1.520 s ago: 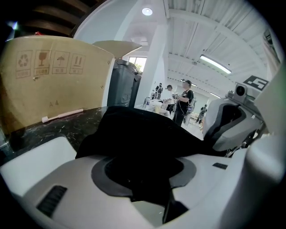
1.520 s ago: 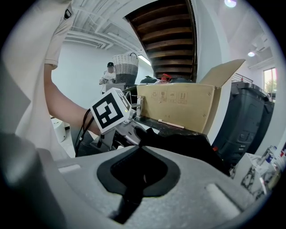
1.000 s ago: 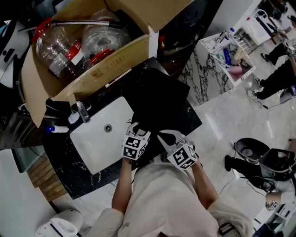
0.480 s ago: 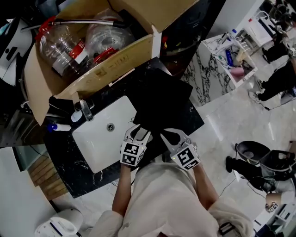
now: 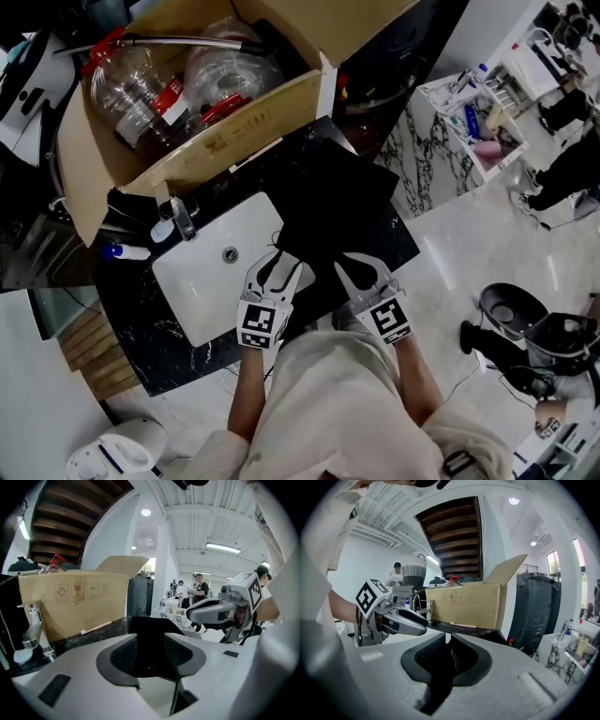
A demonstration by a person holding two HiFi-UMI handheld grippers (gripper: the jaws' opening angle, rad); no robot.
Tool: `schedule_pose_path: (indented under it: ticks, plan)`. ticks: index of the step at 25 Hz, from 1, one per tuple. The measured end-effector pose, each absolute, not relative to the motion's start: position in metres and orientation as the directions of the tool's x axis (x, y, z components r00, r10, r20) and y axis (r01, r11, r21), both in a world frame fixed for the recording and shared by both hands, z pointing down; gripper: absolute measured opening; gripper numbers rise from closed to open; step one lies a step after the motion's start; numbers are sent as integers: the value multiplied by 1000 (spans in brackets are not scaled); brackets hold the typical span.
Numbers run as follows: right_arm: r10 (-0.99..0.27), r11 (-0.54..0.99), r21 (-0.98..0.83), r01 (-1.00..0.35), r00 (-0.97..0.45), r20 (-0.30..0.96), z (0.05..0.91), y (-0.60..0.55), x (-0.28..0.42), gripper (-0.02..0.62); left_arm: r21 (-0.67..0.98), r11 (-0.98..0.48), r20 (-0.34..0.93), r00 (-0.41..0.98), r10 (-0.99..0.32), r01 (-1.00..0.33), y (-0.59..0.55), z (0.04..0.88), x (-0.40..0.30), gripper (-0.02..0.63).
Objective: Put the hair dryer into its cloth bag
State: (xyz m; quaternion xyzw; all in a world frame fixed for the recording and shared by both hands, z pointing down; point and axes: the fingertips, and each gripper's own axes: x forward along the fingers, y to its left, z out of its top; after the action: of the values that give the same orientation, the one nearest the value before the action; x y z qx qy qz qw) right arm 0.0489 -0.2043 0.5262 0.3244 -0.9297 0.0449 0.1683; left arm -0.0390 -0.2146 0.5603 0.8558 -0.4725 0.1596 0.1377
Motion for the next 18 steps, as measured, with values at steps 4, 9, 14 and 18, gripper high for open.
schedule_pose_path:
  ticks: [4,9,14,18]
  plan:
    - [-618,761,10,-648,-721,312,514,-207,51,28,63,-505,333,495,-802,-861,-217,533,-43,176]
    - [-617,773,64,-631,-725,305,505,-207,52,28,50,-502,299,492,-817,-863,-217,517,-43,176]
    - [-635,754,44,-655,-711,301,504,-204,54,28,49,-508,297,499,-814,-860,-212,516,-43,176]
    - [-644,745,39,-666,-702,305,504,-204,55,28,52,-518,303,507,-807,-854,-211,518,-43,176]
